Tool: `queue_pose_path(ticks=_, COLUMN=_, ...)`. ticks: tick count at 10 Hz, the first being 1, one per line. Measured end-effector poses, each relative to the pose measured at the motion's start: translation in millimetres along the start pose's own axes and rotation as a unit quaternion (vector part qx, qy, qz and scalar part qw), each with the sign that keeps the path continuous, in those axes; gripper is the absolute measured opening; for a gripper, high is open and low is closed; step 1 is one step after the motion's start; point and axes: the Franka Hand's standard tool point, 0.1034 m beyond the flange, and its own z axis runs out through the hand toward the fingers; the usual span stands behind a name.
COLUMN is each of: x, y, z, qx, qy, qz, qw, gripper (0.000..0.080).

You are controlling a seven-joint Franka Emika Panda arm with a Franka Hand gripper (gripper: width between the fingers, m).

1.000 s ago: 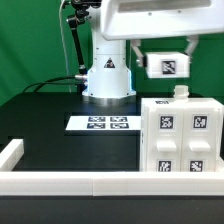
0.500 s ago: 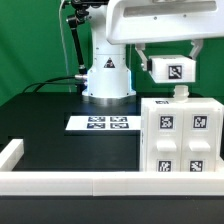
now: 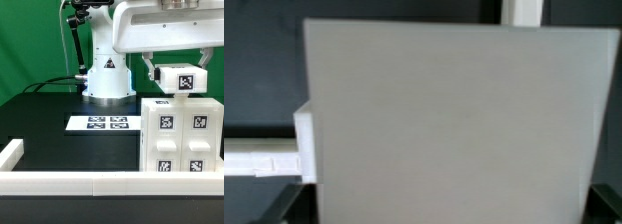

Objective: Assemble cabinet

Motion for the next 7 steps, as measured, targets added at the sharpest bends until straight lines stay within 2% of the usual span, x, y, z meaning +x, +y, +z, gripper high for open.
queue_pose_path(ticks=4, x=-1.5, y=-10.1, z=3.7, qx=0.000, qy=0.000, qz=-0.001, qw=1.000, gripper=0.0561)
queue_pose_path(ticks=7, x=-0.9, y=-7.5, z=4.9, qx=-0.001, qy=0.000, qz=-0.001, qw=1.000, gripper=0.0561)
